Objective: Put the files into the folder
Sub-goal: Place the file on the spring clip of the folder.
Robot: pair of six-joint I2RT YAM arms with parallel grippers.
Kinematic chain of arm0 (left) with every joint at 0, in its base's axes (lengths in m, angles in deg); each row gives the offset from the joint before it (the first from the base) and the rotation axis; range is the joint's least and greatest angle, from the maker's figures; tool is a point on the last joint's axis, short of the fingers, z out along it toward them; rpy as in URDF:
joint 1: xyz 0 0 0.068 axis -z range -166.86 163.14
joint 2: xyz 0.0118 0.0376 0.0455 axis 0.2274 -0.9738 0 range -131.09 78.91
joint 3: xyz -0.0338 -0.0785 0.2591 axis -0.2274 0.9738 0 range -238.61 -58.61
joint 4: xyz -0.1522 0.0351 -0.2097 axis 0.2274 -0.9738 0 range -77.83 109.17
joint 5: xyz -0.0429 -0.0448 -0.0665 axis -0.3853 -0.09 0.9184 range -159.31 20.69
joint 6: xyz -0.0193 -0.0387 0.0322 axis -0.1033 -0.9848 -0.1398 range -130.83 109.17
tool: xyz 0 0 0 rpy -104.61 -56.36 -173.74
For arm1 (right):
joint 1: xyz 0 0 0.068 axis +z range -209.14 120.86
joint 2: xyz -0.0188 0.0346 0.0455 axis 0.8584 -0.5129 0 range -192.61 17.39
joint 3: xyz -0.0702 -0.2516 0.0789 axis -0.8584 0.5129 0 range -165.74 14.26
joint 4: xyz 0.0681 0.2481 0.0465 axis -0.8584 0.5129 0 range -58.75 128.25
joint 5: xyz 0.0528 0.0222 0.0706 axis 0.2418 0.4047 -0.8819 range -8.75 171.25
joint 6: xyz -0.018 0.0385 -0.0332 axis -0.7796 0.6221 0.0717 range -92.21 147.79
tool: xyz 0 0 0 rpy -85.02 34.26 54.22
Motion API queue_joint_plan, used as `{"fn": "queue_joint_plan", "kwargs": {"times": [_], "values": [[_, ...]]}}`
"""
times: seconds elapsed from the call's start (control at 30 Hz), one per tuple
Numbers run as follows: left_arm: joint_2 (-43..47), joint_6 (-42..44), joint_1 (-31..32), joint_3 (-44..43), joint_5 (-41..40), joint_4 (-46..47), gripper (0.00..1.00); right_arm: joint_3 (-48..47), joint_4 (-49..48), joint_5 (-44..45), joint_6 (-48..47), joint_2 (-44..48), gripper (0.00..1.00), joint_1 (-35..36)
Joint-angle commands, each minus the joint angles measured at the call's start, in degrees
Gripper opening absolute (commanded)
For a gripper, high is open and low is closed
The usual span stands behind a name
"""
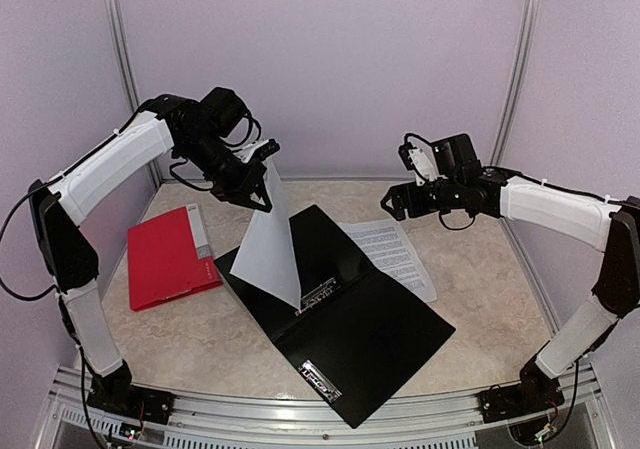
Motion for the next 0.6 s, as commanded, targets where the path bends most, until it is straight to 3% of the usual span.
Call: {"fn": "queue_joint_plan", "kwargs": {"times": [0.0, 0.4, 0.57], "values": [[0.4, 4.6, 3.0, -1.7, -3.2, -13.4, 0.0, 2.3, -4.9, -2.2, -0.6, -1.3, 0.86, 0.4], [3.2, 4.6, 1.0, 5.9, -7.9, -15.1, 0.0, 3.8, -6.7, -4.6, 0.1, -2.4, 0.86, 0.4], [1.2, 2.7, 0.8, 9.1, -14.4, -15.4, 0.0, 3.2, -6.6, -5.1, 0.5, -2.9, 0.86, 0.5]]}}
